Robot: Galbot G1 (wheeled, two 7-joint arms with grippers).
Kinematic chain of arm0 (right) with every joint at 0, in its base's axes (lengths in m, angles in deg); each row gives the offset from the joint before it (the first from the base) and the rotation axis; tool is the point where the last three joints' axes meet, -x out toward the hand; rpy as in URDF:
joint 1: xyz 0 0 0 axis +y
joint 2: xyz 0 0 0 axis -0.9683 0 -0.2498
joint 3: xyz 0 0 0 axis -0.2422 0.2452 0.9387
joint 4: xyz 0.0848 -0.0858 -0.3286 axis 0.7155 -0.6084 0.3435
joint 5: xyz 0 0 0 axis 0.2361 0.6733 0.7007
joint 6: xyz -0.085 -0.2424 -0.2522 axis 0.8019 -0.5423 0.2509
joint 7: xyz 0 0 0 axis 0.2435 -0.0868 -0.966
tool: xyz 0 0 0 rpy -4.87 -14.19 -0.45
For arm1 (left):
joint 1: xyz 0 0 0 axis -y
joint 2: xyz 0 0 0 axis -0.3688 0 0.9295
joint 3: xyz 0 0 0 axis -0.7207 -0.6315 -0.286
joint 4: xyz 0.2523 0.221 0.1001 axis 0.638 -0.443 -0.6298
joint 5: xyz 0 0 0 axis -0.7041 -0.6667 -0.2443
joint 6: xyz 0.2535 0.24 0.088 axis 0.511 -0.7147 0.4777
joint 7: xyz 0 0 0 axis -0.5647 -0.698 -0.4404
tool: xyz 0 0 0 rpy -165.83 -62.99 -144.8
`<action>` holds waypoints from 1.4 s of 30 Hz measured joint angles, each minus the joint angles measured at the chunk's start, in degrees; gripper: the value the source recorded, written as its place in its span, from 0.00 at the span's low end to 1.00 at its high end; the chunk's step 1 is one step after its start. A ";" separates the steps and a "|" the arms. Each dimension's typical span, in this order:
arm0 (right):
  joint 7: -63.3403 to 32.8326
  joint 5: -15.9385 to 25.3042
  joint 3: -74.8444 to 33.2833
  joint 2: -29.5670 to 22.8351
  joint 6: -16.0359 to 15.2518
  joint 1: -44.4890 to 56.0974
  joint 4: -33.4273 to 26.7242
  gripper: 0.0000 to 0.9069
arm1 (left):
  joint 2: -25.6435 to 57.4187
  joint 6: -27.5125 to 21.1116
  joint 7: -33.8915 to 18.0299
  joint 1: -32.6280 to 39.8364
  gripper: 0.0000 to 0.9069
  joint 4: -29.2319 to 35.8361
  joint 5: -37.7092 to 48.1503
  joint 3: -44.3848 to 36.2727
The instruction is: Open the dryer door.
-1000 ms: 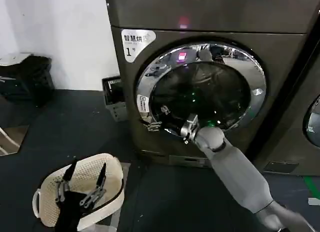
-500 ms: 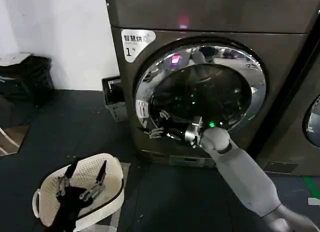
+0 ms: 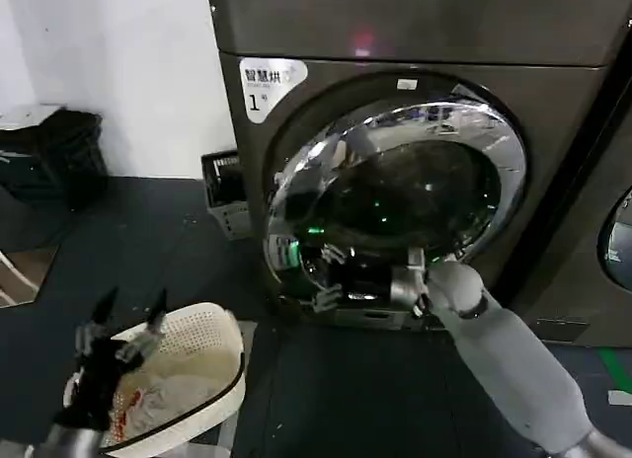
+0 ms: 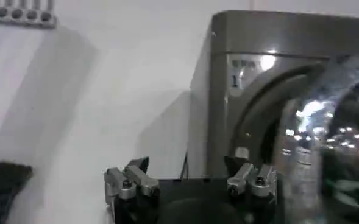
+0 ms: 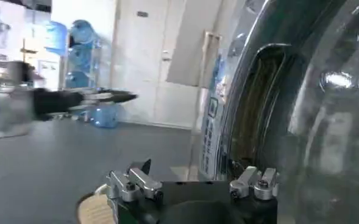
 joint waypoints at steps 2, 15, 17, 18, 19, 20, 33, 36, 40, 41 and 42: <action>1.00 -0.51 -0.83 0.68 0.04 1.10 0.80 1.00 | 2.12 0.48 1.27 1.64 1.00 -2.37 2.49 0.08; 6.45 0.00 -9.03 4.52 1.55 10.62 6.25 1.00 | 14.13 0.69 11.59 14.46 1.00 -18.25 12.44 -6.89; 7.05 0.06 -10.36 5.00 1.83 12.24 7.13 1.00 | 15.37 1.00 12.03 16.92 1.00 -20.29 13.37 -8.80; 7.46 0.08 -10.98 5.19 1.97 13.03 7.55 1.00 | 15.98 1.29 12.35 18.08 1.00 -21.20 13.70 -9.69; 7.93 0.08 -11.75 5.41 2.24 14.02 8.10 1.00 | 16.53 1.62 12.92 19.21 1.00 -22.10 14.10 -10.55; 8.26 0.08 -12.37 5.56 2.46 14.78 8.42 1.00 | 17.08 1.82 13.46 20.31 1.00 -22.91 14.77 -11.45; 12.19 -0.30 -22.30 4.95 5.04 24.86 11.66 1.00 | 23.93 0.77 24.07 30.27 1.00 -27.16 23.20 -21.76; 12.48 -0.34 -26.24 4.35 5.32 27.25 12.10 1.00 | 25.81 0.49 25.27 32.06 1.00 -27.28 24.11 -24.58; 12.46 -0.55 -32.56 3.05 5.48 30.63 12.30 1.00 | 27.73 0.19 25.59 35.97 1.00 -28.17 25.24 -29.09; 12.43 -0.83 -34.50 2.60 5.47 31.53 12.30 1.00 | 27.99 0.16 25.64 37.21 1.00 -28.46 25.46 -30.41; 12.42 -0.87 -36.23 2.23 5.47 32.24 12.29 1.00 | 28.10 0.12 25.66 38.71 1.00 -28.83 25.46 -32.07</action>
